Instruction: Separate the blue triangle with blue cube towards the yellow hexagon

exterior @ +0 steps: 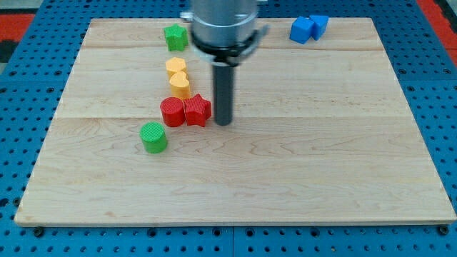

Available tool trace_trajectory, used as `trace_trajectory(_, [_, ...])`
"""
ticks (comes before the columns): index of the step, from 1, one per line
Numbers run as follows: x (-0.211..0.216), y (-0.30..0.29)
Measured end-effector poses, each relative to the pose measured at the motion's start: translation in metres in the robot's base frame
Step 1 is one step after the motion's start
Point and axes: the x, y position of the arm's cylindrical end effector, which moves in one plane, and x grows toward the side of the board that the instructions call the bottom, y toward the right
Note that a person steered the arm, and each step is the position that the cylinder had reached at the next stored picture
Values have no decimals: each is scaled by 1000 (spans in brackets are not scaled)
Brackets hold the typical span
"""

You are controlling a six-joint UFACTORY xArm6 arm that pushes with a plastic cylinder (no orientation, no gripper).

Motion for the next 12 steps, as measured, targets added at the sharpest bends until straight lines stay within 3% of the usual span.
trace_trajectory(2, [-27,-107])
trace_trajectory(3, [-31,-135])
trace_trajectory(4, [-15,-95])
trace_trajectory(6, [-19,-193])
trace_trajectory(7, [-24,-100])
trace_trajectory(8, [-47,-56])
trace_trajectory(10, [-60,-156])
trace_trajectory(11, [-77,-171])
trace_trajectory(12, [-109,-146])
